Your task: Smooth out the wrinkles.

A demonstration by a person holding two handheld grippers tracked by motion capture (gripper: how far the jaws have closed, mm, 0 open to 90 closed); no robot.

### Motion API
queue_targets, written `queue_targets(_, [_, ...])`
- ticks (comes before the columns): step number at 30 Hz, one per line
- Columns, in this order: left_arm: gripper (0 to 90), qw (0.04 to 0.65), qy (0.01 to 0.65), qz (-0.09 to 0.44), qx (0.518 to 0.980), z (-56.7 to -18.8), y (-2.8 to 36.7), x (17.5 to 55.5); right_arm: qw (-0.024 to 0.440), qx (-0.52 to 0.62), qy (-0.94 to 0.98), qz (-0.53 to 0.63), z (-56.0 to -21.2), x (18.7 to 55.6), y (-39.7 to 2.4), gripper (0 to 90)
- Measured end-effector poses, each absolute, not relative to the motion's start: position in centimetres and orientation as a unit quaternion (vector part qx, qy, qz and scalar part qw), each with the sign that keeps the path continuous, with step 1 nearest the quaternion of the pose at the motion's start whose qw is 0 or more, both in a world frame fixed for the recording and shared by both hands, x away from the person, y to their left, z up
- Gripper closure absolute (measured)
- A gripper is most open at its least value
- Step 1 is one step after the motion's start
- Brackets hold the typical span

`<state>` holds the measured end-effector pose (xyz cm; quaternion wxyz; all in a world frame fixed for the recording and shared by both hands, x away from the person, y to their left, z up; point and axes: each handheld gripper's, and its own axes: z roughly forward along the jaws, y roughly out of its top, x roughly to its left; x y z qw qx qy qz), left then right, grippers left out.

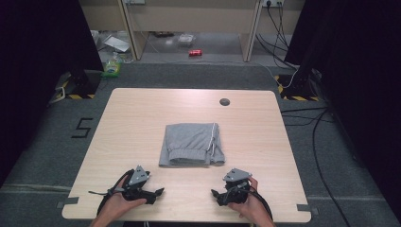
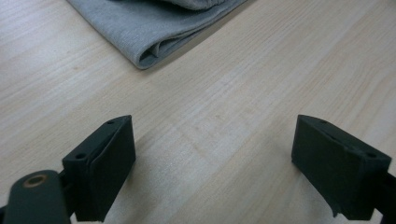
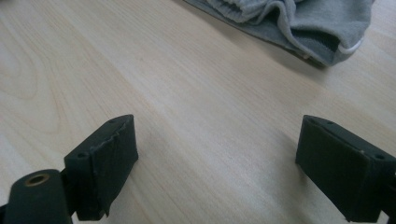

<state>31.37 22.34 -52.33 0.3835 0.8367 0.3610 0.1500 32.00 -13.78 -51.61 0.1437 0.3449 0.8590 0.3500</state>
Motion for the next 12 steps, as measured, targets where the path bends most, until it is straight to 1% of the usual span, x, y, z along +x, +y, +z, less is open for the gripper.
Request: queue_targets(12, [12.6,0.383,0.360,0.149,0.838,-52.32,22.34,31.43,0.143,0.340,0.859,0.355,-51.71,32.11,-13.57,13.0])
